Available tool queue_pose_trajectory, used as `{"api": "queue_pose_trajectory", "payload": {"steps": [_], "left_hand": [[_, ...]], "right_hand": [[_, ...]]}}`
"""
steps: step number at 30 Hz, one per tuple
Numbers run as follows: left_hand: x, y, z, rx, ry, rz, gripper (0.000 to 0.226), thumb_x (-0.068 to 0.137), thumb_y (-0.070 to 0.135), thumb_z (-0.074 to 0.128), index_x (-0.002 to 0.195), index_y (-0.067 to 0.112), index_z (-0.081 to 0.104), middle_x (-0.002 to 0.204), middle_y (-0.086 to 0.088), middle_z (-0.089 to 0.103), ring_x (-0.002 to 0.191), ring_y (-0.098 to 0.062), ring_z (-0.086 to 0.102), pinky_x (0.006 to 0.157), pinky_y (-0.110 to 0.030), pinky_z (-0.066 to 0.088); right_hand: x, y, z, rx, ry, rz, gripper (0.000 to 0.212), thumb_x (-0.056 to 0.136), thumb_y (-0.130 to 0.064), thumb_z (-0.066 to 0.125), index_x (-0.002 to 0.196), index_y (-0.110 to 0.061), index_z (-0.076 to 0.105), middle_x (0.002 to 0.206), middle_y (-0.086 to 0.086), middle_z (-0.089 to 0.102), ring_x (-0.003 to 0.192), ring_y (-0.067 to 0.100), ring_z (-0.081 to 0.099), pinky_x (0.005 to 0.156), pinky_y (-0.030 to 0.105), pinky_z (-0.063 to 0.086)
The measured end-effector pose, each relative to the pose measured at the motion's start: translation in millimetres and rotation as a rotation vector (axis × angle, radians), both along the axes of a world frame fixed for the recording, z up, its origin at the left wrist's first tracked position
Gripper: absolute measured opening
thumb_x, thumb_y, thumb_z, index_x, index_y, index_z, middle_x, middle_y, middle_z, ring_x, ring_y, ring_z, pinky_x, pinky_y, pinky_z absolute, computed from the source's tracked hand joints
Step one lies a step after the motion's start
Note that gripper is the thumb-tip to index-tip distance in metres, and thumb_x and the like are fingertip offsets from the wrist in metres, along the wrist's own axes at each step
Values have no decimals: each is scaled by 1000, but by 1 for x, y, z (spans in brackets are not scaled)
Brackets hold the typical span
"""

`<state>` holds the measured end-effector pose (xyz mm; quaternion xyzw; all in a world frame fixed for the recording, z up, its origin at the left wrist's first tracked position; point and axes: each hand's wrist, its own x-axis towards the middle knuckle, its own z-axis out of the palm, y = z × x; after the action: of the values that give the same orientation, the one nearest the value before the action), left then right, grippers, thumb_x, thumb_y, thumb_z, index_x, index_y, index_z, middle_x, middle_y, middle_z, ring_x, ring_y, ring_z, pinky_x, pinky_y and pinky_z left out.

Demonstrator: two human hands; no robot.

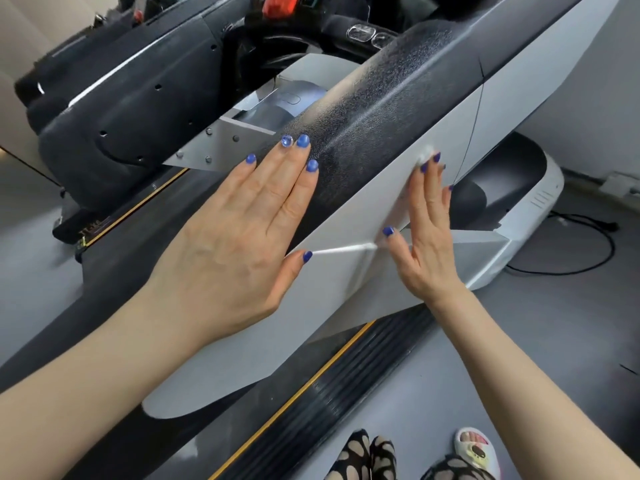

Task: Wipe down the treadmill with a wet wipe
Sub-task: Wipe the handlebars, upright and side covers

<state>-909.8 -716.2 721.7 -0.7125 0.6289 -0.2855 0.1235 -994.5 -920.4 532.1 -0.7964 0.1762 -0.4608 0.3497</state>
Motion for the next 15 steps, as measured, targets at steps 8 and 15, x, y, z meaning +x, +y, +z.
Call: {"api": "queue_pose_trajectory", "payload": {"steps": [8,15], "left_hand": [[0,0,0,-1,-13,-8,73,102,36,45,155,-9,21,164,-27,16,153,-38,18,122,-53,25],[0,0,0,-5,-18,-12,74,101,37,45,155,-8,23,164,-27,17,153,-38,19,123,-51,23]], "right_hand": [[-7,23,-38,-276,105,94,73,102,-45,36,162,-18,4,169,0,-5,156,19,-3,125,40,-7],[-9,28,-29,-272,98,136,76,103,-52,33,160,-9,6,168,3,-5,156,27,0,125,46,-4]]}}
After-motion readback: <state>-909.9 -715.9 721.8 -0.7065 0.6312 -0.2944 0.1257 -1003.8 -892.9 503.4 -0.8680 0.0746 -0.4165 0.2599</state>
